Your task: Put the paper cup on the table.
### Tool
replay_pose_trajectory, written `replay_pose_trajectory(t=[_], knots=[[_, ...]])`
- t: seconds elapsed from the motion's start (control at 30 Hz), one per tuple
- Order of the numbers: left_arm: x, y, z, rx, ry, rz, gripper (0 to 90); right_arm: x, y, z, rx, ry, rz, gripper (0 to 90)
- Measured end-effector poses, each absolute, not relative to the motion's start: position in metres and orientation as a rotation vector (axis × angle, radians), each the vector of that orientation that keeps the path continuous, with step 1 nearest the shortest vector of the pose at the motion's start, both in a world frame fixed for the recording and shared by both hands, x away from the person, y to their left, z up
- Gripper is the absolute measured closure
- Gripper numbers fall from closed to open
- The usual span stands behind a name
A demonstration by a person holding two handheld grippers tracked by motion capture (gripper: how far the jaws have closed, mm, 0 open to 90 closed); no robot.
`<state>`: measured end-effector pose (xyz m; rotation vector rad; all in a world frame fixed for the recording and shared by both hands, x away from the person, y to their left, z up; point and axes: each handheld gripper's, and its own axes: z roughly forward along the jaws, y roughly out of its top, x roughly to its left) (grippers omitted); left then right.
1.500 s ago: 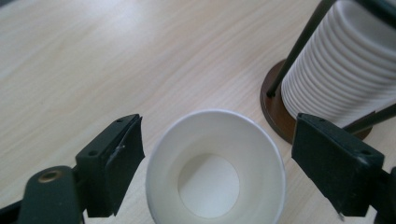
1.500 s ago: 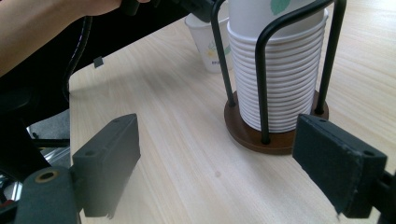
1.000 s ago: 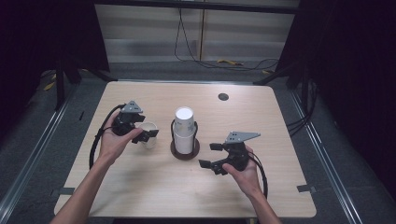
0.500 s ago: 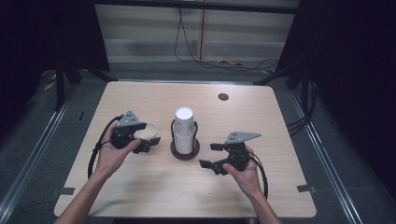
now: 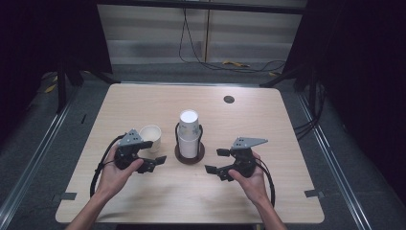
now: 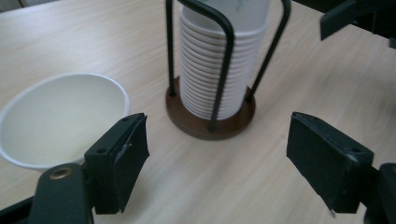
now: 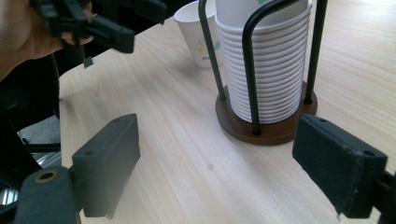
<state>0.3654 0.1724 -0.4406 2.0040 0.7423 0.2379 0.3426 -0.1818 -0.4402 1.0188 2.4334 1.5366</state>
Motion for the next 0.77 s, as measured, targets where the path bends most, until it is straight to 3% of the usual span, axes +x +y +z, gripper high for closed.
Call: replay_pose_trajectory(t=[0.43,0.67,0.77], knots=[[0.352,0.170,-0.459,1.993,0.771,0.134,18.3,0.342,-0.183,-0.442,1.038,2.421,1.533,14.5],[0.346,0.165,-0.470,2.048,0.766,0.195,17.5,0.341,-0.185,-0.444,1.069,2.413,1.482,14.2],[0.347,0.168,-0.475,2.029,0.785,0.130,17.5,0.335,-0.188,-0.451,1.100,2.423,1.447,14.2]])
